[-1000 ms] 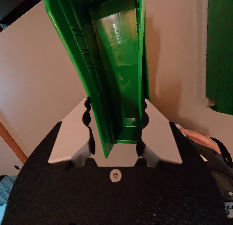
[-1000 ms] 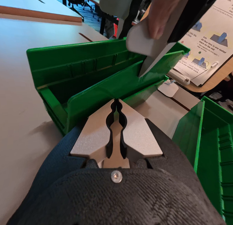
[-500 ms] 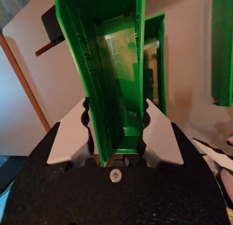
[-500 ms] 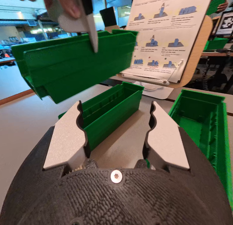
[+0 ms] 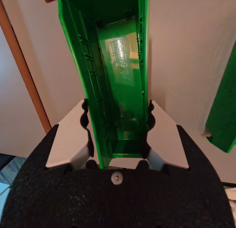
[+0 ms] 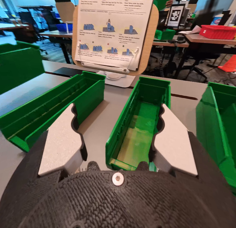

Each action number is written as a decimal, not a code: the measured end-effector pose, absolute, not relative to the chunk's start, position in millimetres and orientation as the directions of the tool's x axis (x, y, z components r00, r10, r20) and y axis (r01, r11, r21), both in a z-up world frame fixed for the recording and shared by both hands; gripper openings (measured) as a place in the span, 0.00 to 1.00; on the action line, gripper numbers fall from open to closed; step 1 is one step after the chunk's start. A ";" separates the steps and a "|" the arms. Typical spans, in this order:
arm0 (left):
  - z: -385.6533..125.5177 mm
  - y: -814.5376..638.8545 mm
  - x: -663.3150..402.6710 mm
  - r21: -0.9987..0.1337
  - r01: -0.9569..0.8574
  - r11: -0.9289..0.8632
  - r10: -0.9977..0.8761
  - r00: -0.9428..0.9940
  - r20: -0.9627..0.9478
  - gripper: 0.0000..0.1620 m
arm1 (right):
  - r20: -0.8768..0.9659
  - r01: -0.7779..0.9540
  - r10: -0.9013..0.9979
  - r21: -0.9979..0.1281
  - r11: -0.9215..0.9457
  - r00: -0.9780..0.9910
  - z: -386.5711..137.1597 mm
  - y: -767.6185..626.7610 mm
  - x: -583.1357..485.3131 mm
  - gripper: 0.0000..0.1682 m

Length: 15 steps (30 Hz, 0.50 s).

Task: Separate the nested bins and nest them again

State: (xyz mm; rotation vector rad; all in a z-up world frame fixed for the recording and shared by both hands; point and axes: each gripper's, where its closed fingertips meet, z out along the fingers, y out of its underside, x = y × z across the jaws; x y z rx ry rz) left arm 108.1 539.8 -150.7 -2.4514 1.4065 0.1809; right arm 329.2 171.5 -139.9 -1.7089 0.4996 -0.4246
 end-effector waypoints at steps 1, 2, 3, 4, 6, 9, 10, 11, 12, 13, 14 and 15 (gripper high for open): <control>-161.9 542.6 102.3 -0.187 -0.862 -0.472 -0.826 0.506 -0.249 0.58 | 0.011 -0.105 -0.571 -0.980 -0.170 0.821 -142.1 167.7 333.8 0.78; -172.2 544.8 97.6 -0.175 -0.863 -0.474 -0.830 0.505 -0.236 0.58 | 0.016 -0.114 -0.601 -0.978 -0.177 0.799 -144.3 163.4 338.8 0.83; -181.1 547.4 94.7 -0.171 -0.863 -0.476 -0.833 0.505 -0.225 0.59 | 0.025 -0.112 -0.615 -0.977 -0.183 0.788 -145.2 161.4 341.4 0.83; -188.8 550.2 93.0 -0.172 -0.861 -0.478 -0.835 0.507 -0.216 0.59 | 0.032 -0.109 -0.618 -0.976 -0.189 0.785 -145.6 160.7 342.4 0.83; -201.8 555.0 89.7 -0.164 -0.860 -0.482 -0.836 0.508 -0.206 0.60 | 0.049 -0.109 -0.627 -0.972 -0.210 0.778 -148.5 159.0 344.6 0.84; -217.9 560.7 83.1 -0.140 -0.866 -0.479 -0.840 0.499 -0.212 0.61 | 0.075 -0.123 -0.644 -0.959 -0.257 0.761 -156.5 155.6 349.4 0.83; -222.0 562.5 82.1 -0.142 -0.864 -0.484 -0.838 0.504 -0.210 0.62 | 0.083 -0.126 -0.647 -0.955 -0.270 0.758 -158.7 154.6 350.5 0.83; -225.6 564.4 82.1 -0.152 -0.858 -0.491 -0.833 0.513 -0.205 0.62 | 0.091 -0.126 -0.653 -0.952 -0.278 0.752 -160.1 153.2 352.1 0.83; -228.4 565.5 83.2 -0.168 -0.851 -0.498 -0.829 0.524 -0.194 0.63 | 0.093 -0.129 -0.659 -0.951 -0.280 0.746 -161.1 151.9 353.6 0.83; -229.4 566.4 84.5 -0.185 -0.842 -0.506 -0.825 0.535 -0.182 0.63 | 0.088 -0.134 -0.659 -0.951 -0.279 0.747 -162.5 151.8 353.7 0.82; -229.7 567.2 84.9 -0.199 -0.837 -0.510 -0.821 0.543 -0.176 0.64 | 0.082 -0.138 -0.653 -0.950 -0.279 0.753 -164.2 152.5 352.8 0.82; -230.0 567.4 85.1 -0.208 -0.835 -0.509 -0.821 0.544 -0.171 0.66 | 0.080 -0.142 -0.652 -0.949 -0.281 0.754 -166.5 152.7 352.3 0.82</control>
